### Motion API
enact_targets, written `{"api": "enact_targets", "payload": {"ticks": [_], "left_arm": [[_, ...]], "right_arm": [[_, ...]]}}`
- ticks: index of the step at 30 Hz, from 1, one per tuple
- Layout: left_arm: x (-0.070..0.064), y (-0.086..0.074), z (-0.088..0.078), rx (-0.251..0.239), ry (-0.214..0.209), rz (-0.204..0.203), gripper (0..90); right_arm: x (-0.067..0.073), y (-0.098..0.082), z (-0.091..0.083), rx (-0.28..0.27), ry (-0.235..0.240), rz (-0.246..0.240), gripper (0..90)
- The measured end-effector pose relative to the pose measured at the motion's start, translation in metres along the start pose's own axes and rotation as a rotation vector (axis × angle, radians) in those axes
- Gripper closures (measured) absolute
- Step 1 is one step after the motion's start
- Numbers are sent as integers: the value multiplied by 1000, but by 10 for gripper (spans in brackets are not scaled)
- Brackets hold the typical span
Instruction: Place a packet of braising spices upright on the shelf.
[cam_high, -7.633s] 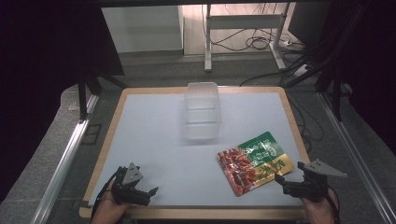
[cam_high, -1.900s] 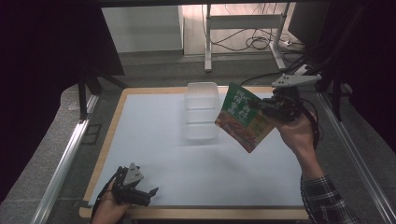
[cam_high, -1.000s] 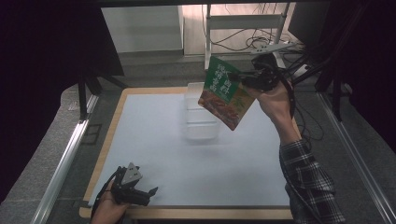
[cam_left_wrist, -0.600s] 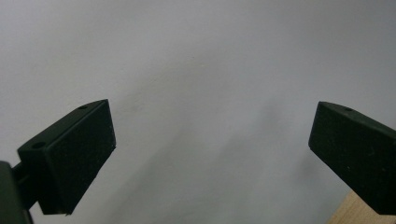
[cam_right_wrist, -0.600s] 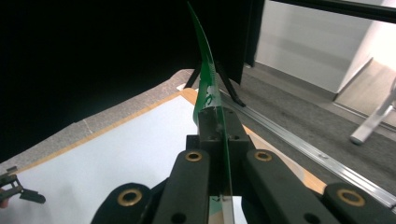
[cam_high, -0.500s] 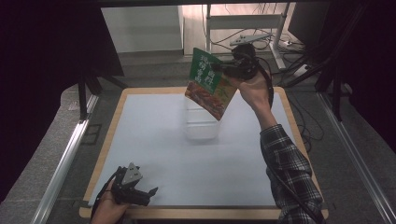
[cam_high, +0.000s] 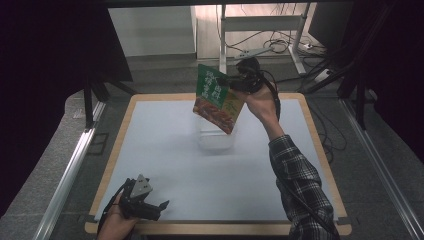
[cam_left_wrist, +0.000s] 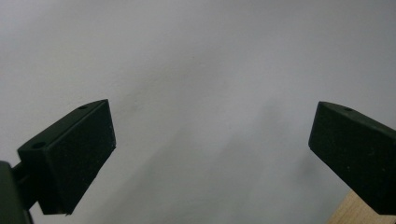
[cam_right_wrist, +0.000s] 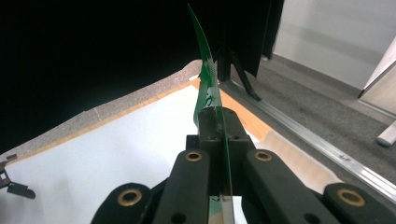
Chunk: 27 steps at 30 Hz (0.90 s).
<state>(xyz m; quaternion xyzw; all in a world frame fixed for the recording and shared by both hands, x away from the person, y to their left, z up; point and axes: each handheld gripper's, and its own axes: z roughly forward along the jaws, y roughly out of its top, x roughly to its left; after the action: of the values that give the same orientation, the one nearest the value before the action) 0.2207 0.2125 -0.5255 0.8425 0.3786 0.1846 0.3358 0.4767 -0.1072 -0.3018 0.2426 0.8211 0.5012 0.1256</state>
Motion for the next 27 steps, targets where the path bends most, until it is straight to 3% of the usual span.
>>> {"api": "enact_targets", "payload": {"ticks": [6,12,27], "left_arm": [[0,0,0,2,-2,-1,6],[0,0,0,2,-2,-1,6],[0,0,0,7,1,6,7]], "right_arm": [[-3,-8,6,52,20,0,891],[-6,-13,11,98,7,7,890],[-7,-32,45,193,3,15,887]]}}
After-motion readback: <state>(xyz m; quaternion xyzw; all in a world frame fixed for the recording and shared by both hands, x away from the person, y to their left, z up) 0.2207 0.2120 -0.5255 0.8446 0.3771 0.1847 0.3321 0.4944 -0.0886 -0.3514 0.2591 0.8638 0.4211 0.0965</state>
